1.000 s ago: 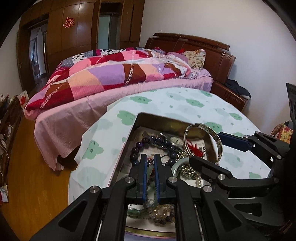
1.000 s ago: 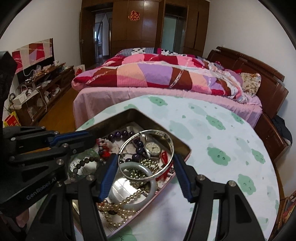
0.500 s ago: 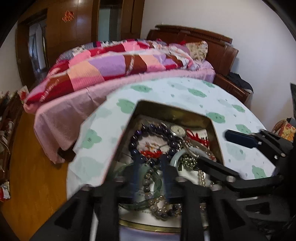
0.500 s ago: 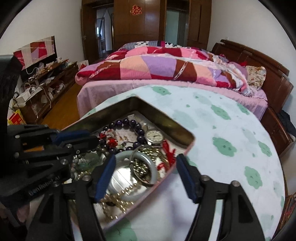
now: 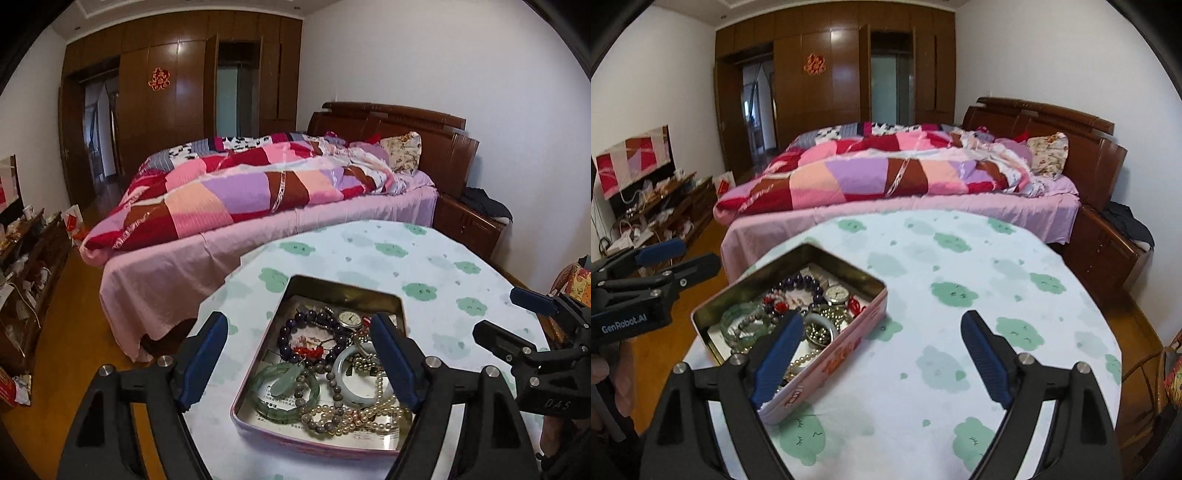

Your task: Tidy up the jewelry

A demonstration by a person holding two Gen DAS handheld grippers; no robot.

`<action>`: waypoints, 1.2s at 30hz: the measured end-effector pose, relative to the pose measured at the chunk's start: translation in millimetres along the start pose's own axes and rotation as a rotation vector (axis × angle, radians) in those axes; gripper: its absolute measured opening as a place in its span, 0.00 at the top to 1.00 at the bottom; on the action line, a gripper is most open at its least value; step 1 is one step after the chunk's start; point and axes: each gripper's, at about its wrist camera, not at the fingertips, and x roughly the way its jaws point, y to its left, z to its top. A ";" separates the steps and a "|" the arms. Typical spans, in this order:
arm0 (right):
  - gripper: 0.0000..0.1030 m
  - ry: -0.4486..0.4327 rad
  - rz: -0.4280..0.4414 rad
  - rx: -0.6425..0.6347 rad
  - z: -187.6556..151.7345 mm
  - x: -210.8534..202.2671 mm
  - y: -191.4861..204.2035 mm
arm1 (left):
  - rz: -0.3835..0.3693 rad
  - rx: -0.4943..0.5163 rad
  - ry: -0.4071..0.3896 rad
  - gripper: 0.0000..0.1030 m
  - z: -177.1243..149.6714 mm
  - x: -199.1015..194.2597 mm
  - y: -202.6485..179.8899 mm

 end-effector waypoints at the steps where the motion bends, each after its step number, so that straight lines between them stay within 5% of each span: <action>1: 0.12 -0.008 -0.002 0.000 0.7 -1.8 0.4 | 0.001 0.003 -0.006 0.23 1.4 -2.9 -1.1; 36: 0.10 -0.030 0.005 0.023 -7.3 -2.8 1.2 | 0.017 0.020 -0.018 0.23 3.8 -12.2 -0.6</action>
